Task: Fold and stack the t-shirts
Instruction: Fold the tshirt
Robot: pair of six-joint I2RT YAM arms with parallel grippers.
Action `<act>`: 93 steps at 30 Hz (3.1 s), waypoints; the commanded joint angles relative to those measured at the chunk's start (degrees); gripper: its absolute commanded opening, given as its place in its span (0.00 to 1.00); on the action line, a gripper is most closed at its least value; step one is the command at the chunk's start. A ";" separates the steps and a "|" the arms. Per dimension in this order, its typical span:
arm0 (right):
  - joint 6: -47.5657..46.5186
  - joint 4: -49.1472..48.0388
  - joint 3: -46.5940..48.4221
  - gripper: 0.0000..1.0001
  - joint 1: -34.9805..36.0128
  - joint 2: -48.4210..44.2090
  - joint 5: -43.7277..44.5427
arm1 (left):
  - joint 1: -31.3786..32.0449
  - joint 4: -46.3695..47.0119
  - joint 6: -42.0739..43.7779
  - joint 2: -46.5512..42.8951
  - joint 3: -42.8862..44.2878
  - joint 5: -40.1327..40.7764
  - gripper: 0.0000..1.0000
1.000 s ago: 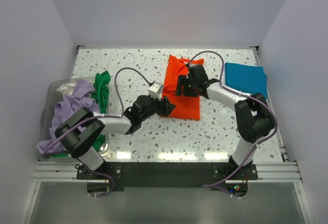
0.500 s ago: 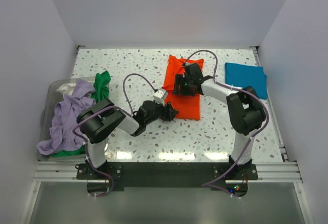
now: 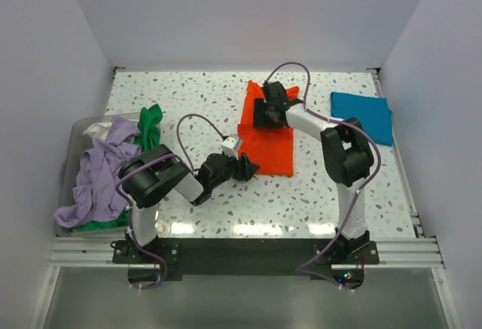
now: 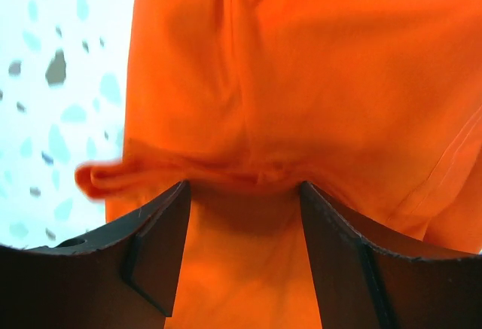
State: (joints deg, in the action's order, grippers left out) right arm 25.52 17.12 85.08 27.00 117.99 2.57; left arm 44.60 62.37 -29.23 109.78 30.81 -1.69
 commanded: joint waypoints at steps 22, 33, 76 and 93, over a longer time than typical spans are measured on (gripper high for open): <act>-3.55 6.96 -9.91 0.69 0.15 -26.29 9.65 | 6.29 -21.03 2.51 -23.43 -4.00 9.59 0.60; 0.58 7.92 -32.86 0.61 0.94 -40.38 5.35 | 5.68 -42.76 3.22 -31.82 -0.13 18.31 0.61; 3.22 -0.78 -49.04 0.23 1.30 -37.22 -0.98 | 2.86 -42.51 1.02 -21.10 0.13 8.47 0.56; 4.80 7.47 -49.39 0.00 1.47 -46.52 0.68 | 2.86 -44.17 0.14 -26.10 -3.56 8.28 0.00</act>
State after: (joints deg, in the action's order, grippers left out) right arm 29.58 20.12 36.82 28.25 75.61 0.78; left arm 47.64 21.12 -28.97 86.91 28.34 5.13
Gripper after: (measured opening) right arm 0.023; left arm 0.020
